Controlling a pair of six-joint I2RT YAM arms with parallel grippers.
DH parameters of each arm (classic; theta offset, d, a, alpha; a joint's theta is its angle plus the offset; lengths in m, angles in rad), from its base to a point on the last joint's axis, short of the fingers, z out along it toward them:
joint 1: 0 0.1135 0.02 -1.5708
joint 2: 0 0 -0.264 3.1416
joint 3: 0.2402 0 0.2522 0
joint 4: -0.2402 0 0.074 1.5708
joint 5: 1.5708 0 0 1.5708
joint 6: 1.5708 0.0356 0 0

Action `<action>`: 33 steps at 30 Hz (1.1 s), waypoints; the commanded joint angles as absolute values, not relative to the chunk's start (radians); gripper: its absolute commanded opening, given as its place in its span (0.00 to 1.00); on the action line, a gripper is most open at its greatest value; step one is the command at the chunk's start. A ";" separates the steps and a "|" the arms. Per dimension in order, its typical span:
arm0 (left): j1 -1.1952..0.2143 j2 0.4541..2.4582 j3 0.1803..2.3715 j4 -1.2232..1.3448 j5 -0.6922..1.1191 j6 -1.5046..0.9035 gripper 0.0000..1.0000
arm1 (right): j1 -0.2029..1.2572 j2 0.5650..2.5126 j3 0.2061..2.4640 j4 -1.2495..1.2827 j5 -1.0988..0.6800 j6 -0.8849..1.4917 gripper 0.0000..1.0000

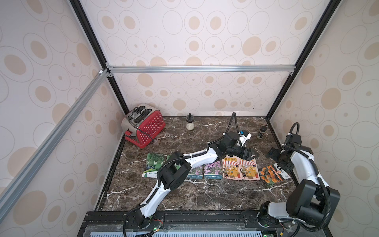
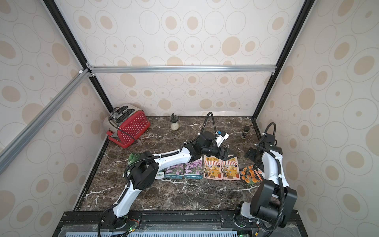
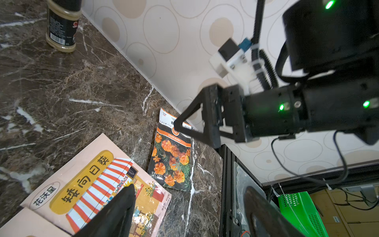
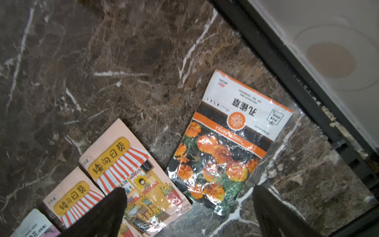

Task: Arrange the seed packets in a row
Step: Pick up the seed packet from the center of the board.

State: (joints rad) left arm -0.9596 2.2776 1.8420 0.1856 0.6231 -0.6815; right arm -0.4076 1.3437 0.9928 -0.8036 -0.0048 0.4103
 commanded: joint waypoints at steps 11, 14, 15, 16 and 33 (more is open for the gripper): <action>-0.943 2.264 1.887 0.182 0.643 -0.706 0.84 | -0.408 1.477 0.932 -0.797 -0.004 0.546 1.00; -0.944 2.266 1.887 0.188 0.642 -0.708 0.84 | -0.408 1.555 0.954 -0.804 0.003 0.540 1.00; -0.943 2.267 1.885 0.190 0.642 -0.706 0.84 | -0.407 1.573 0.957 -0.801 0.009 0.540 1.00; -0.942 2.267 1.884 0.192 0.640 -0.704 0.85 | -0.408 1.586 0.959 -0.795 0.014 0.541 1.00; -0.933 2.263 1.869 0.232 0.658 -0.702 0.85 | -0.406 1.777 1.056 -0.838 0.125 0.485 1.00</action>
